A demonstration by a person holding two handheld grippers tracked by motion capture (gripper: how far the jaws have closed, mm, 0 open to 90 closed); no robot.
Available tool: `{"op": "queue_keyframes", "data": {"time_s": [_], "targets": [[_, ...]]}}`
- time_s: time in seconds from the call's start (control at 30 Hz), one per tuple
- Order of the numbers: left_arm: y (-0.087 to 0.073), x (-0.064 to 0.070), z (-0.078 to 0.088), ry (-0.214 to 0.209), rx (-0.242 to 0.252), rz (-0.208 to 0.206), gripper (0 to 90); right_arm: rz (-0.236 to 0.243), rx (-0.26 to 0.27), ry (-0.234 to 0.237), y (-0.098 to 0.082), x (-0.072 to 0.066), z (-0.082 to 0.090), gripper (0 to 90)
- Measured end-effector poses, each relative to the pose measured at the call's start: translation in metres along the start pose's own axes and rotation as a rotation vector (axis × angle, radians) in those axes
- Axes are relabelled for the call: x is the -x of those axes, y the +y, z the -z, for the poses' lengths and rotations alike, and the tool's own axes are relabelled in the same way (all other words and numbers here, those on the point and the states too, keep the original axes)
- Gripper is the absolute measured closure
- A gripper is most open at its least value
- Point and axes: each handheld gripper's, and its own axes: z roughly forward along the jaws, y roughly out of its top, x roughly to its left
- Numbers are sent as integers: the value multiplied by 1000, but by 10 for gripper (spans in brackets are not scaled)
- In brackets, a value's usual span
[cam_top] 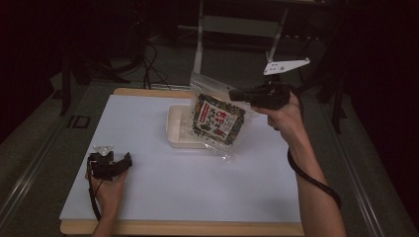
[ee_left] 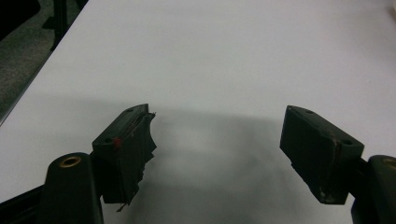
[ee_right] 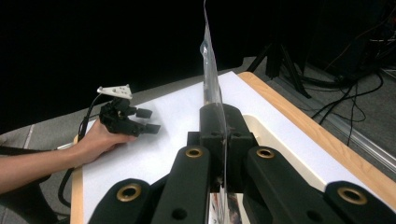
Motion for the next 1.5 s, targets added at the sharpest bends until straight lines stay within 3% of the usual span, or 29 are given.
{"op": "queue_keyframes", "data": {"time_s": [0.93, 1.5], "targets": [[0, 0, 0, -1, -2, 0, 252, -29, 40, -11, 11, 19, -20, 898], [0, 0, 0, -3, -4, 2, 252, -73, 48, -31, 3, 37, -33, 898]]}}
